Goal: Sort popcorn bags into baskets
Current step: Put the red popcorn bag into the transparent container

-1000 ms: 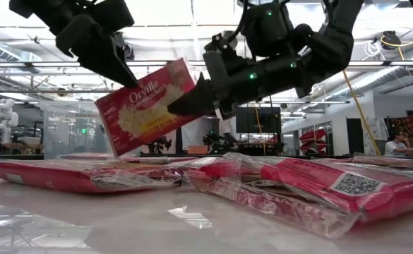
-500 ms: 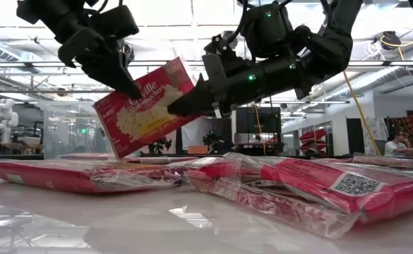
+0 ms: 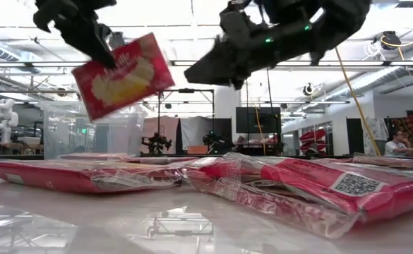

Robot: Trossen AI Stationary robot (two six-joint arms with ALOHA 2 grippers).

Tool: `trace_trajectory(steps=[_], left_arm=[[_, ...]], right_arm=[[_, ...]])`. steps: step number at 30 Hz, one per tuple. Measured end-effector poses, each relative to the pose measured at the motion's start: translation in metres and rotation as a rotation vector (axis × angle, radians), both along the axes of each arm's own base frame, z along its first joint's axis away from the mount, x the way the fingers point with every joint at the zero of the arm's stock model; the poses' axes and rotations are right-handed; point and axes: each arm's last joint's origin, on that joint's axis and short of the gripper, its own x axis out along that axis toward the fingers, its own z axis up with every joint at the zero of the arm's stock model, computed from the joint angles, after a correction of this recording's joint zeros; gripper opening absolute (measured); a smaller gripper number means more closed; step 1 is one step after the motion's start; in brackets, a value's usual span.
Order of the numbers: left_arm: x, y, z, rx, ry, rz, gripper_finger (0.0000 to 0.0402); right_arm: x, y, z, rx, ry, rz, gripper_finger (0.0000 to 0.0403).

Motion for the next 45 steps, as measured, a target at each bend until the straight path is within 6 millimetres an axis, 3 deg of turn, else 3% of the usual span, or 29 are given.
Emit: trace_trajectory(steps=[5, 9, 16, 23, 28, 33, 45], left_arm=[[-0.016, 0.018, 0.035, 0.149, 0.067, 0.061, 0.0023], [-0.024, 0.036, 0.062, 0.229, 0.069, 0.116, 0.0016], [-0.035, 0.081, 0.083, 0.43, 0.19, 0.292, 0.0029], [-0.046, 0.131, 0.066, 0.349, 0.38, 0.417, 0.002], [-0.047, 0.156, 0.05, 0.231, 0.448, 0.359, 0.0025], [-0.045, 0.171, 0.039, 0.202, 0.516, 0.325, 0.0047], [-0.042, 0.193, 0.017, 0.098, 0.598, 0.33, 0.0033]], right_arm=[[-0.02, -0.001, 0.002, -0.044, -0.023, 0.016, 0.0111], [-0.036, -0.001, -0.013, -0.039, -0.046, 0.018, 0.0108], [-0.062, 0.0, -0.037, -0.025, -0.071, 0.023, 0.0107], [-0.067, 0.007, -0.039, -0.039, -0.093, 0.052, 0.0107], [-0.066, 0.01, -0.037, -0.04, -0.111, 0.064, 0.0107], [-0.067, 0.012, -0.037, -0.038, -0.113, 0.069, 0.0107], [-0.066, 0.013, -0.035, -0.036, -0.126, 0.069, 0.0107]])
